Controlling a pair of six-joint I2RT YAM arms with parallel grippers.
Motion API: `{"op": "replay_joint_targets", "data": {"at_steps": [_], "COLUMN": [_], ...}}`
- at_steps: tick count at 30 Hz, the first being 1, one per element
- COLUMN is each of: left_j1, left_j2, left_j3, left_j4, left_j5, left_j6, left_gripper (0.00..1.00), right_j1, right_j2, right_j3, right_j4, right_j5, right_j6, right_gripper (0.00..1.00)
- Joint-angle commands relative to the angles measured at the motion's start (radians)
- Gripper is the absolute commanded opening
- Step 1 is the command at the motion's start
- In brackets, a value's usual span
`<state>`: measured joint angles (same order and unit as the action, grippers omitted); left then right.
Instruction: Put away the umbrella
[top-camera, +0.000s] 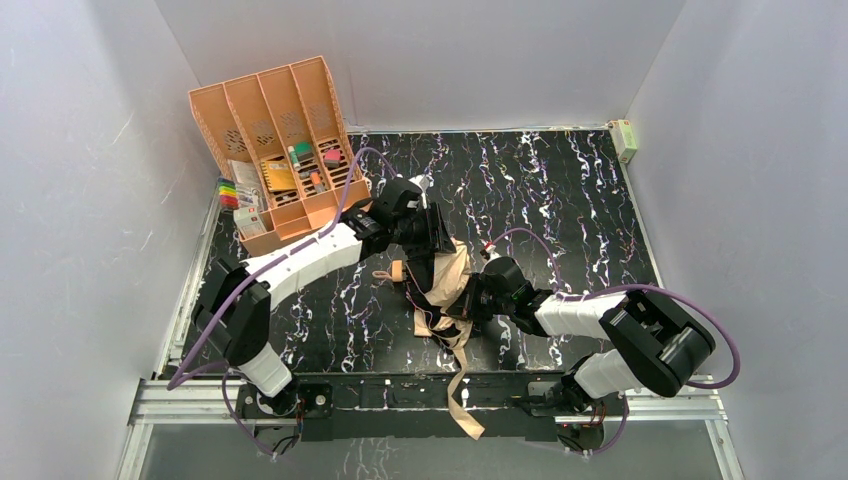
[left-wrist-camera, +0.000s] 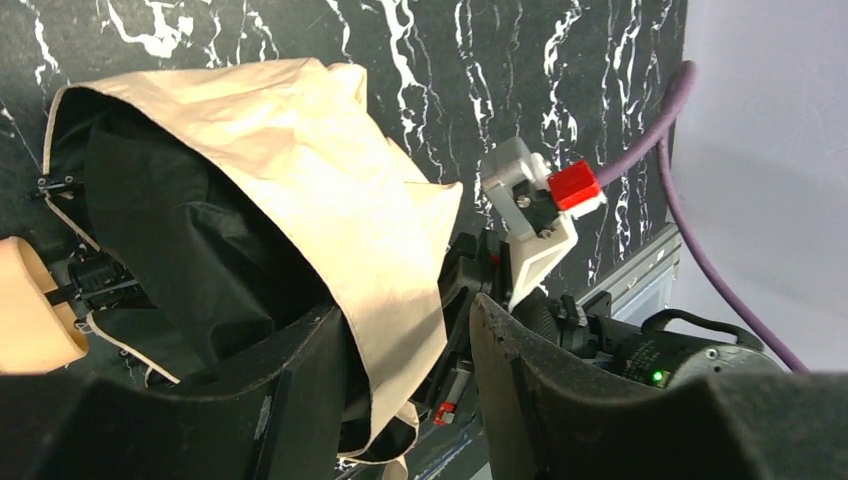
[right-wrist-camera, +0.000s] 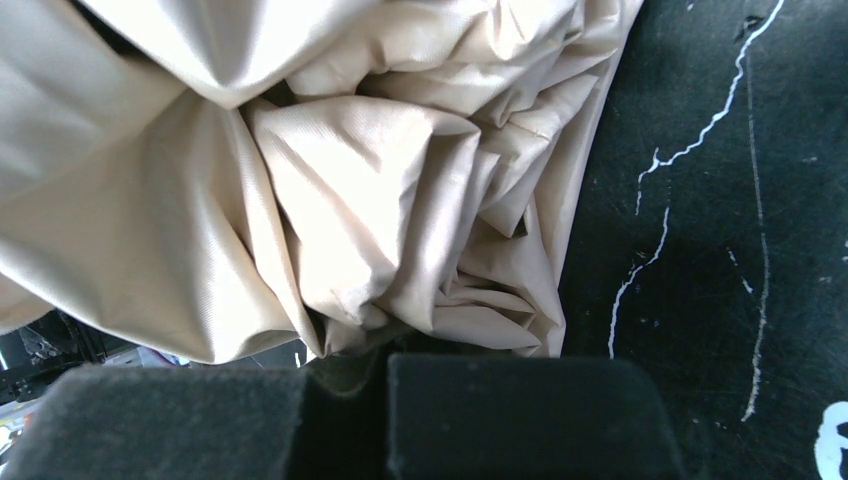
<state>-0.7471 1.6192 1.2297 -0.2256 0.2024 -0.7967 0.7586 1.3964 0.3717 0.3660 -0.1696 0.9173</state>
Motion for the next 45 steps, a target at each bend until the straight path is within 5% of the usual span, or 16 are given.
{"op": "replay_joint_targets", "data": {"at_steps": [1, 7, 16, 35, 45], "left_j1": [0.005, 0.010, 0.068, 0.338, 0.359], "left_j2": [-0.001, -0.008, -0.010, 0.125, 0.194], "left_j3": [-0.024, -0.046, -0.001, 0.193, 0.287], "left_j4": [0.006, 0.120, 0.105, 0.156, 0.069], "left_j5": [0.027, 0.044, -0.003, 0.150, 0.042], "left_j6": [-0.015, -0.034, -0.020, -0.005, -0.050], "left_gripper": [0.44, 0.39, 0.00, 0.00, 0.00], "right_j1": [-0.002, -0.002, -0.002, -0.002, -0.002], "right_j2": [0.038, 0.041, 0.047, 0.122, 0.124], "right_j3": [-0.019, -0.019, -0.019, 0.004, -0.009], "right_j4": [-0.127, -0.124, -0.127, -0.168, -0.154], "right_j5": [0.048, 0.048, 0.048, 0.051, 0.046], "right_j6": [-0.040, -0.038, -0.038, -0.022, -0.015], "right_gripper": [0.00, 0.00, 0.00, 0.00, 0.00]}}
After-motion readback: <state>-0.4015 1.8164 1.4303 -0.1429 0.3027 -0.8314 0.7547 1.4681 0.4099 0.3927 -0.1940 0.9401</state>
